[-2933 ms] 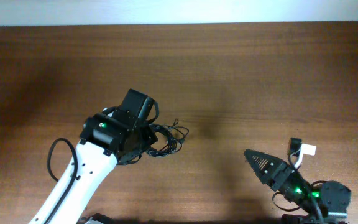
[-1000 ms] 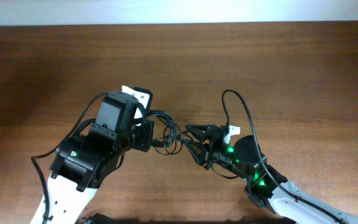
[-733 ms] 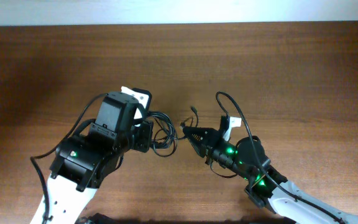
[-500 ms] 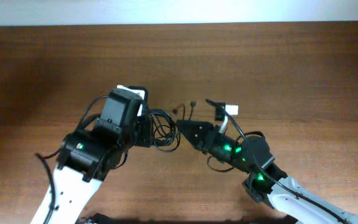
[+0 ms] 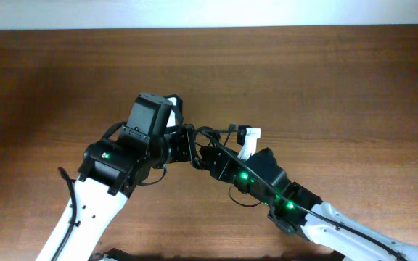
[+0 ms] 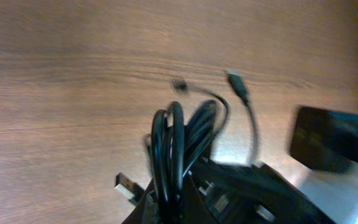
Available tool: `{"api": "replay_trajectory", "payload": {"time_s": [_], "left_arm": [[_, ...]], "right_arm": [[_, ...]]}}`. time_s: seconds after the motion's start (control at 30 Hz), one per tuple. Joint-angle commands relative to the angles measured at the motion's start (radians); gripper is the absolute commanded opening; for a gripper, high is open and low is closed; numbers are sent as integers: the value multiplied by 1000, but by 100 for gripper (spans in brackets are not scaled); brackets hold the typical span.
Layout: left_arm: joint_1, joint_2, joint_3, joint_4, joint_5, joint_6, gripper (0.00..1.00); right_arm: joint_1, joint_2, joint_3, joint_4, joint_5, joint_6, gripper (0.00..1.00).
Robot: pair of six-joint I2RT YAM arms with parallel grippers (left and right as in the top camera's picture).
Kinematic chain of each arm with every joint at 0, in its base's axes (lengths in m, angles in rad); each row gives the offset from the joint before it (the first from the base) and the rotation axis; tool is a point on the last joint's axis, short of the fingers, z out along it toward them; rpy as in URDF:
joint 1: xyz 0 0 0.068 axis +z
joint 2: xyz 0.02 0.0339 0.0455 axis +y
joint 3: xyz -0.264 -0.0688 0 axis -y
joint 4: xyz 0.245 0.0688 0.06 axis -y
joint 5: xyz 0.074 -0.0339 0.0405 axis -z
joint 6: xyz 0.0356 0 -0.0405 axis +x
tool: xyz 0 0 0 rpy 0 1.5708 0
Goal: Untangle cables
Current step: 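Reach the right gripper toward the bundle held by the left gripper, then grasp a cable strand from the bundle with the right gripper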
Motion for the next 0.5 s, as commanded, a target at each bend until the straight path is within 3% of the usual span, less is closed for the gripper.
{"api": "replay_trajectory", "payload": {"time_s": [0.0, 0.13, 0.17, 0.23, 0.3, 0.37, 0.47], "left_arm": [[-17, -4, 19, 28, 230, 20, 0], [-66, -4, 19, 62, 234, 84, 0], [-66, -4, 19, 61, 229, 92, 0], [-64, -4, 19, 50, 191, 151, 0], [-42, -5, 19, 3, 51, 152, 0], [-34, -5, 19, -31, -130, 174, 0], [-35, -5, 19, -19, -189, 201, 0]], "right_arm": [[12, 44, 28, 4, 52, -17, 4], [12, 44, 65, 0, 55, -18, 4], [9, 44, 65, -23, 55, -36, 17], [-6, 36, 65, -67, 51, -84, 53], [-34, -16, 65, -134, 46, -101, 85], [-43, -107, 65, -224, 41, -131, 99], [-42, -282, 65, -456, 46, -130, 99]]}}
